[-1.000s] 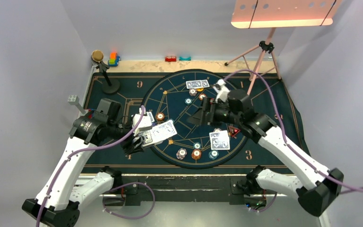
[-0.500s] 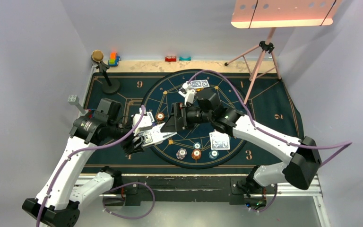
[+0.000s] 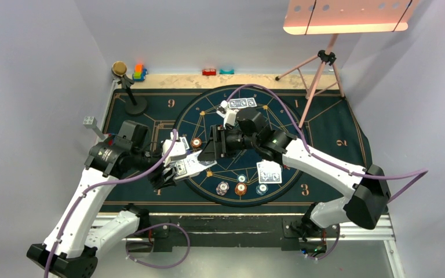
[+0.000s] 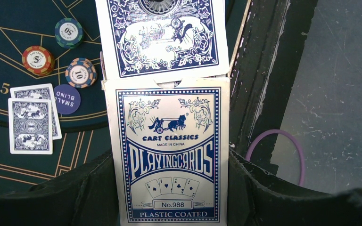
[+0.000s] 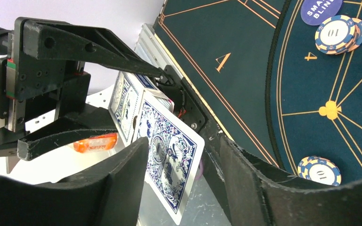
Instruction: Distribute texas hold em gaming equipment
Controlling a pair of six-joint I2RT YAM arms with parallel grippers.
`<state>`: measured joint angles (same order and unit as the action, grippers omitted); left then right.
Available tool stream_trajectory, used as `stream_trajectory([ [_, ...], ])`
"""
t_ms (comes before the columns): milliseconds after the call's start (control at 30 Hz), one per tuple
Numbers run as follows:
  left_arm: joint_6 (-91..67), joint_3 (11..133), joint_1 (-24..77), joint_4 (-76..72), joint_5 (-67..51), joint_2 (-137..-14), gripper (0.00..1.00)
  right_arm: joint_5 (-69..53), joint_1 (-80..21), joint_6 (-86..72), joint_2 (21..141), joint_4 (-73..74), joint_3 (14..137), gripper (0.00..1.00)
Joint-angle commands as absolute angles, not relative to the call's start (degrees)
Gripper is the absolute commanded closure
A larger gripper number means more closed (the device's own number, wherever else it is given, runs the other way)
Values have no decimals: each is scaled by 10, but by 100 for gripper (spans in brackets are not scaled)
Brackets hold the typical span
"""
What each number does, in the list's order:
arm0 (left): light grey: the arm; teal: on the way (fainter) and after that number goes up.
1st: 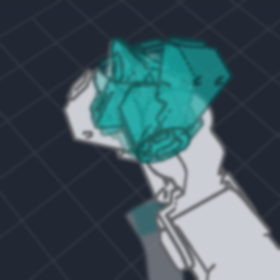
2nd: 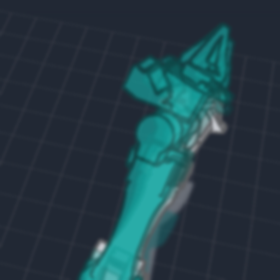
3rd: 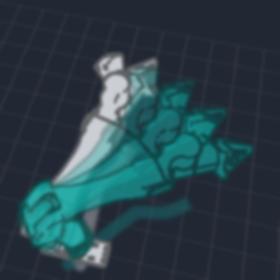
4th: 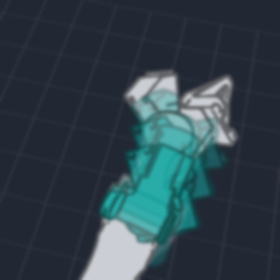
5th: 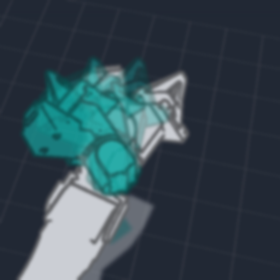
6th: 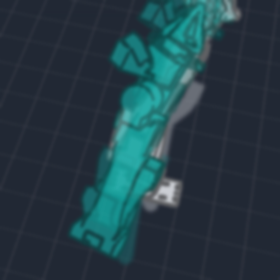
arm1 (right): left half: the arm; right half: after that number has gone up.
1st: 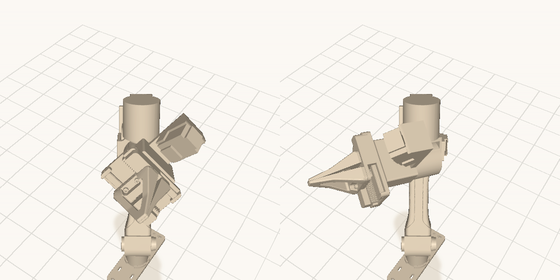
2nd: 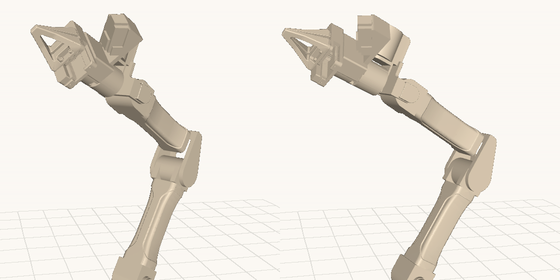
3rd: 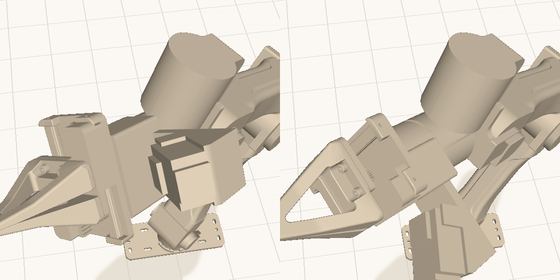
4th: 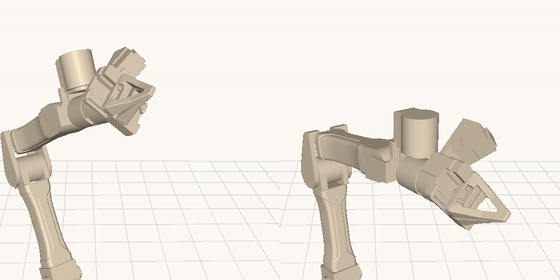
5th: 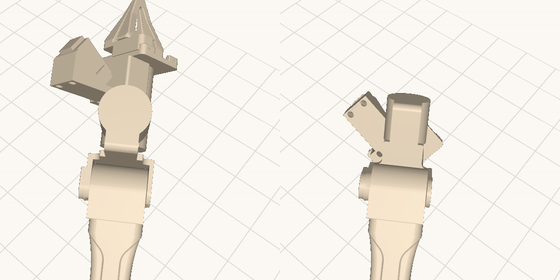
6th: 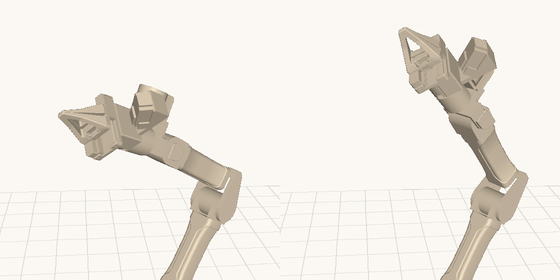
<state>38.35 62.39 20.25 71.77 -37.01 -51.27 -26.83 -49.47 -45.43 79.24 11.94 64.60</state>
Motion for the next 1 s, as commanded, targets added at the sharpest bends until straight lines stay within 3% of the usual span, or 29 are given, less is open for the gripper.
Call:
stream_trajectory([
  [0,384,648,199,714,-382,-502,100,-243,-496,-441,780,133,673,43],
  [200,385,650,199,714,-381,-501,100,-228,-496,-435,775,148,676,61],
  [767,386,651,199,716,-380,-499,100,-182,-485,-413,744,198,687,62],
  [967,386,651,199,717,-381,-500,100,-160,-485,-400,732,218,700,71],
])
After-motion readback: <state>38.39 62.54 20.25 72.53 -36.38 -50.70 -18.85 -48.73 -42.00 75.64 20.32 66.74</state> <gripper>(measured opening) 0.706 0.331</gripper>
